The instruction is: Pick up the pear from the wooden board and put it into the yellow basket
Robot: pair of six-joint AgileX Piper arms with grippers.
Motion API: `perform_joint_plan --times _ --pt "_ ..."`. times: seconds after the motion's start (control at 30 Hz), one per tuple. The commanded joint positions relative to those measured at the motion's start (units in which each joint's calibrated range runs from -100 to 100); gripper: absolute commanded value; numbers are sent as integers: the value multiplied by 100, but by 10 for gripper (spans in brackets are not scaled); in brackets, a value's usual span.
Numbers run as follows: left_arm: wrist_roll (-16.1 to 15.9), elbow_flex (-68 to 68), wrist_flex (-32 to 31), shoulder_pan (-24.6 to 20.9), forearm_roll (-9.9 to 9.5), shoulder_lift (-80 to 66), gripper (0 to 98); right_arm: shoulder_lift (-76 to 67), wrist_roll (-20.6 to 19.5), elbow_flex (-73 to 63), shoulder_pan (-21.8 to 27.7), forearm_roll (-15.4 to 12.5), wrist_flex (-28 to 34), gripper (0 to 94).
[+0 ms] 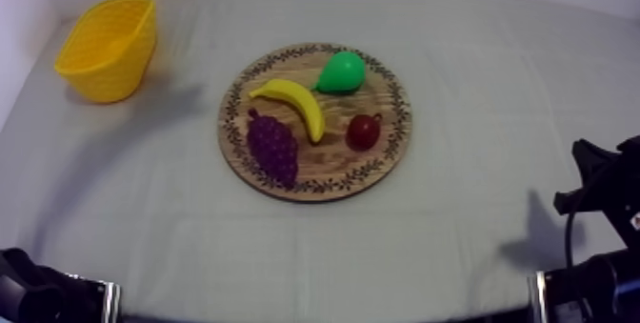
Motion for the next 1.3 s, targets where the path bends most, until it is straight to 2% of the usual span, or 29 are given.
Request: perform_joint_plan --times 0.0,0.13,0.5,0.63,0.77,0.87,1.0,1.17,1.27 --pt "36 -790 328 27 -13 620 0 -2 3 0 -1 -1 1 4" --pt "111 -1641 704 165 -20 1281 0 -2 6 0 -1 -1 1 4" --pt "227 -3808 1175 768 -45 2961 0 -2 3 0 -1 -1 1 4" --pt "173 -4428 1335 848 -54 3439 0 -2 3 0 -1 -1 1 4" --pt "-38 -4796 1399 836 -13 3786 0 -2 3 0 -1 -1 1 4" --pt "-332 -4982 1446 818 -3 3967 0 -2 3 0 -1 -1 1 4" --pt "-1019 -5065 1705 814 -111 4087 0 -2 3 0 -1 -1 1 4" --pt "-2373 -5141 2109 840 -124 4107 0 -2 3 0 -1 -1 1 4" --pt "-3002 -5219 2454 872 -191 4105 0 -2 3 0 -1 -1 1 4"
